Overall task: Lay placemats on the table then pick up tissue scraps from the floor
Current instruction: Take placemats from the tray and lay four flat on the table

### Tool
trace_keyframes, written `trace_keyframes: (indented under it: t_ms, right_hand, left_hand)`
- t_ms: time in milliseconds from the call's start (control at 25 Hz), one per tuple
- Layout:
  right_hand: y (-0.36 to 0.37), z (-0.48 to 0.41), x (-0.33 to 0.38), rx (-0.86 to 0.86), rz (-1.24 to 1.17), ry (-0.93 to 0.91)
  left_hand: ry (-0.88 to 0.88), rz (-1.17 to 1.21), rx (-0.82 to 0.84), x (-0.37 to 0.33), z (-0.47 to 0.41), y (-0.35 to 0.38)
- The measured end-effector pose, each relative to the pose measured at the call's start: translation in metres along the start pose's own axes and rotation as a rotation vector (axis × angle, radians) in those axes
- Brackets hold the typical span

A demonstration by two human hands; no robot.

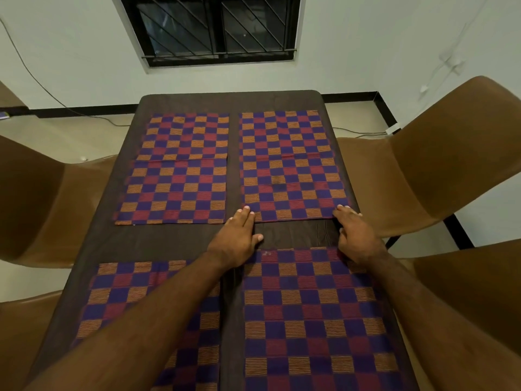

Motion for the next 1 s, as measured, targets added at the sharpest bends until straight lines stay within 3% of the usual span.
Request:
trace_keyframes:
  t_ms: [120, 240, 320, 560, 1000]
  right_hand:
    - [0.000, 0.002, 0.009, -0.060, 0.145, 0.023]
    - [0.012, 0.012, 0.043, -0.172, 0.113, -0.018]
    - [0.036, 0.019, 0.077, -0.150, 0.076, -0.052]
    - [0.111, 0.048, 0.157, -0.088, 0.100, -0.153]
    - [0.116, 0.050, 0.159, -0.064, 0.142, -0.182]
  left_hand:
    - [0.028, 0.022, -0.057, 0.006, 0.006, -0.007]
    - [-0.115, 0.025, -0.250, 0.036, 0.025, -0.017]
    - [-0.190, -0.023, -0.292, 0.058, 0.042, -0.013]
    - [-0.234, -0.106, -0.251, 0.087, 0.071, 0.009]
    - [-0.259, -0.153, -0.204, 0.089, 0.072, 0.013]
Point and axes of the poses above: each hand's wrist, its own z-axis away from the middle knuckle, its own y-axis out of the palm, x = y × z, the point moved 5 cm from there along -z, towards the middle knuckle, and after that the axes turned 6 degrees about -z, right-handed, at the moved point
